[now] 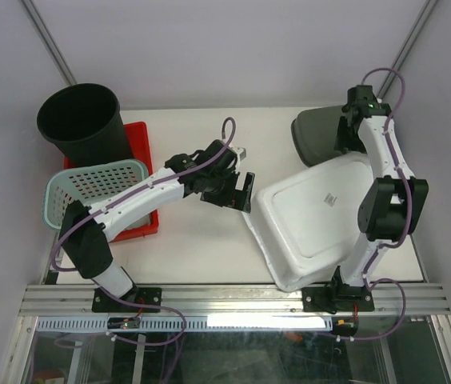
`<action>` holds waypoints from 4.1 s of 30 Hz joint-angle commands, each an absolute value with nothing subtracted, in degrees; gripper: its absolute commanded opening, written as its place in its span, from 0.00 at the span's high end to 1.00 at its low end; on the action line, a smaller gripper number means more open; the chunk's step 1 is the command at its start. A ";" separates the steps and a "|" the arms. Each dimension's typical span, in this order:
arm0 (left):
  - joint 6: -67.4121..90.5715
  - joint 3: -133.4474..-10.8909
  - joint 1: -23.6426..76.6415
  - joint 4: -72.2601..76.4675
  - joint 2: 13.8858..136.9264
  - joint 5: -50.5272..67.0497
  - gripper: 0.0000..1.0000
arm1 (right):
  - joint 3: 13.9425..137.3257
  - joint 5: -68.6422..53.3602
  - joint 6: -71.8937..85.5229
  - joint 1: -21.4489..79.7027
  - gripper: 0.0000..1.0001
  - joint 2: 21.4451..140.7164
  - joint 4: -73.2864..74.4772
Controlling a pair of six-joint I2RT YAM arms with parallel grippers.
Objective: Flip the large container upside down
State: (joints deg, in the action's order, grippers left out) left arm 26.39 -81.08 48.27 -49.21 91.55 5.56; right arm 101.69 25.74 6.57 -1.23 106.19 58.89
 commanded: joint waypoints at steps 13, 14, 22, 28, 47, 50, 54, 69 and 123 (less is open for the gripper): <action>24.98 -90.24 48.05 -41.75 100.80 14.63 0.01 | 90.78 22.95 12.83 -6.13 0.09 80.42 60.38; 25.11 -89.26 48.03 -41.75 100.20 15.00 0.01 | 90.89 21.36 13.23 -6.14 0.09 79.28 59.74; 26.91 -85.44 48.09 -42.60 99.94 20.12 0.01 | 84.51 11.07 18.08 -6.06 0.09 67.31 52.09; 27.59 -94.85 49.01 -36.84 109.16 29.38 0.01 | 75.42 4.06 25.70 -6.05 0.09 56.83 45.87; 32.49 -107.32 38.45 -29.14 112.21 36.67 0.01 | 74.97 -5.31 20.69 -6.05 0.10 49.74 49.14; 29.90 -104.77 32.63 -31.82 104.91 33.09 0.01 | 72.66 -13.92 20.60 -5.73 0.14 49.88 47.32; 23.25 -112.70 28.30 -42.10 100.87 21.78 0.01 | 68.27 -11.65 25.22 3.63 0.20 52.43 46.20; 23.81 -118.26 13.64 -65.78 97.04 -12.52 0.01 | 63.32 8.46 29.71 38.62 0.30 71.97 45.93; 22.83 -72.43 20.56 -55.86 77.95 -16.21 0.61 | 69.80 21.72 28.92 38.62 0.36 71.72 46.17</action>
State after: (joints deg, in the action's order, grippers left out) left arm 24.95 -74.46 21.63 -62.39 81.12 -19.25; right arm 68.25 20.69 28.82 38.61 73.87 47.83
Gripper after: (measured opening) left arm 0.433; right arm 0.633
